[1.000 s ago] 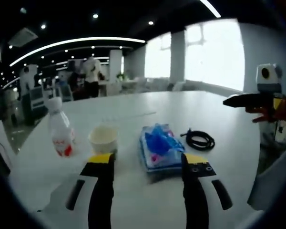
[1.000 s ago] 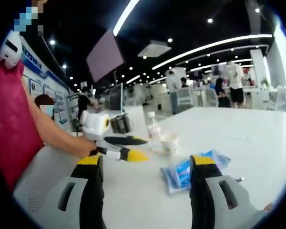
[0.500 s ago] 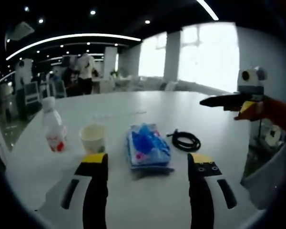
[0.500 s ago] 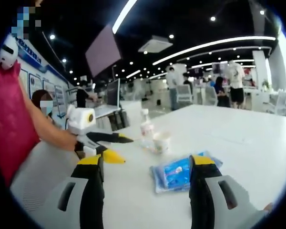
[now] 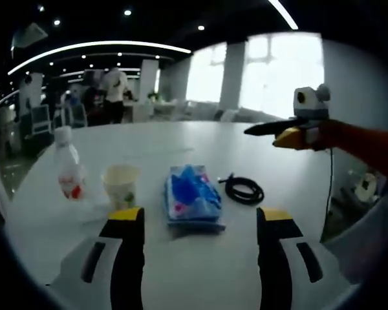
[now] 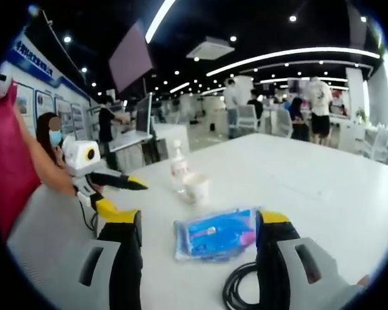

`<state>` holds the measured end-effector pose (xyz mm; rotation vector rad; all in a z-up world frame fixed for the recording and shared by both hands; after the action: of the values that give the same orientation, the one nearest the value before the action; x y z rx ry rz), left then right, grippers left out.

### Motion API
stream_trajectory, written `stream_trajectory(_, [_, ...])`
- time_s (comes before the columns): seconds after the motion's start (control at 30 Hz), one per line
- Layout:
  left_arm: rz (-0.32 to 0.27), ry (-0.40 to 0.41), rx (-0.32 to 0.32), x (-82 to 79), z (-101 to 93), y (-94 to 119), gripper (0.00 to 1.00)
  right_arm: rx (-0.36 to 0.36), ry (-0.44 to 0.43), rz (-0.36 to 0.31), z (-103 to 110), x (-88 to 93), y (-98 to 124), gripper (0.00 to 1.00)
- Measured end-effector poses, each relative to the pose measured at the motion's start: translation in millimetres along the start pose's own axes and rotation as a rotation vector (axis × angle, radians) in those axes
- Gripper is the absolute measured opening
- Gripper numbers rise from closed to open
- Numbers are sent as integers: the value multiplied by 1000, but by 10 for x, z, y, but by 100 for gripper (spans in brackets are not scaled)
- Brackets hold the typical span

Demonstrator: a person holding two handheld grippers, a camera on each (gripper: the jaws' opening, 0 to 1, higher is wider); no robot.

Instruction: Arrange the tabletop items into an orderly group along one side of the table until the central work area is clear of visible clutter.

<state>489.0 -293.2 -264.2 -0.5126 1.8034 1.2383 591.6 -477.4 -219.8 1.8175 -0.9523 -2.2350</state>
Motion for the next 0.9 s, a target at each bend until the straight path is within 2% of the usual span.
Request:
stream_trajectory(0.1, [-1, 12, -1, 0, 5, -5, 67, -2, -8, 22, -137, 21, -68, 70])
stream_trajectory(0.5, [22, 4, -10, 63, 13, -63, 65, -31, -30, 97, -365, 97, -356, 68])
stream_trajectory(0.9, [61, 7, -20, 151, 39, -107, 63, -79, -59, 165, -667, 195, -783, 60])
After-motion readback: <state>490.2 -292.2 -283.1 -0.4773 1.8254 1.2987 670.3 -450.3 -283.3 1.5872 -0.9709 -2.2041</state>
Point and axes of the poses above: the point that each gripper's makers call its tool centre point, and the gripper's own axes: y roughly backward along the fingers, z roughly to its left, x roughly out of its underside, the point moved 4 cm from there along y, roughly backward along the fingers, and after that the axes turned 14 degrees about z, right-handed, at the moved point
